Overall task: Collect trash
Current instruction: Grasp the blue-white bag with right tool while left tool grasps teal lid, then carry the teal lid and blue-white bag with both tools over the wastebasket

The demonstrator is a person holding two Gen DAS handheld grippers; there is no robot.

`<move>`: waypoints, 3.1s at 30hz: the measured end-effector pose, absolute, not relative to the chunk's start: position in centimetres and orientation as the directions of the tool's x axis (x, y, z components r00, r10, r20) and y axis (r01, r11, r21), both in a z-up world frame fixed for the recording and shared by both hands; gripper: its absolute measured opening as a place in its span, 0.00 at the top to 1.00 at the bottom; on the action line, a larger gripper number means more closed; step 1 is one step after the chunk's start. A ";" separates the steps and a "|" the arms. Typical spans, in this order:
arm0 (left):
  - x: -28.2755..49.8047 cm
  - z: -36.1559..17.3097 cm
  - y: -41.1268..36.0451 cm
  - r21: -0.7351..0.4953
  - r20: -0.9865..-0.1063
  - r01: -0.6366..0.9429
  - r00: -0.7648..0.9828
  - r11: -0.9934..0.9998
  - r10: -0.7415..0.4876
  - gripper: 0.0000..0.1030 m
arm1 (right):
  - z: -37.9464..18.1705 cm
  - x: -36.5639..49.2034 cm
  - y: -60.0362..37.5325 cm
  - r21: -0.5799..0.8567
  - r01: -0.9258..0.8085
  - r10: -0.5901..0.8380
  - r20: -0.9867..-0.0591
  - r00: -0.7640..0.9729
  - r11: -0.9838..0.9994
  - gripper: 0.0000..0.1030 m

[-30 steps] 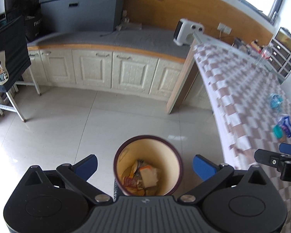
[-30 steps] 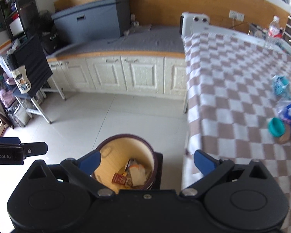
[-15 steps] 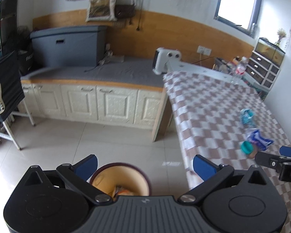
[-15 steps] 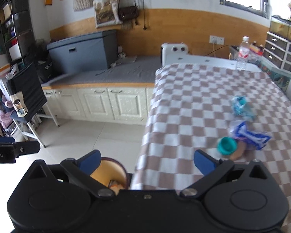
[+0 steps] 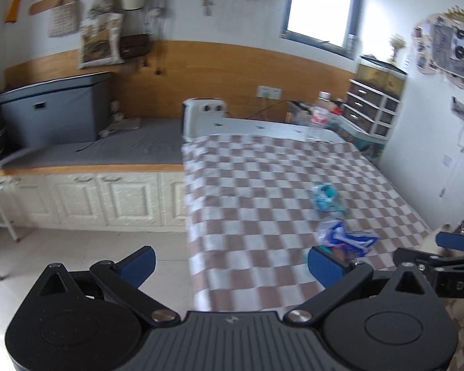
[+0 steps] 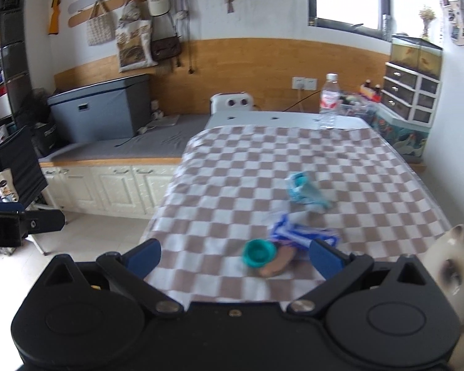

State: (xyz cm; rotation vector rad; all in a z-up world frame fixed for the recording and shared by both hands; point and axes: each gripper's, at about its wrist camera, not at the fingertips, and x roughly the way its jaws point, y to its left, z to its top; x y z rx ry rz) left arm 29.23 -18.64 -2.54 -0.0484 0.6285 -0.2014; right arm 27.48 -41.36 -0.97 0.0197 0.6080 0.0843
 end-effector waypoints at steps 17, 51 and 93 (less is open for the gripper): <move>37.4 -7.4 -30.5 -0.092 -0.645 0.388 0.679 0.917 -0.351 0.00 | -8.6 36.2 -49.0 -0.400 -0.200 -0.073 -0.571 0.817 0.894 0.10; 44.3 -19.1 -35.1 -0.104 -0.750 0.462 0.544 0.881 -0.375 0.33 | -16.3 40.1 -48.0 -0.574 -0.399 -0.059 -0.618 0.784 0.715 0.91; 41.4 -16.0 -31.4 -0.076 -0.717 0.379 0.622 0.922 -0.315 0.51 | -12.5 37.2 -51.1 0.257 0.019 0.202 -0.799 0.566 0.966 0.93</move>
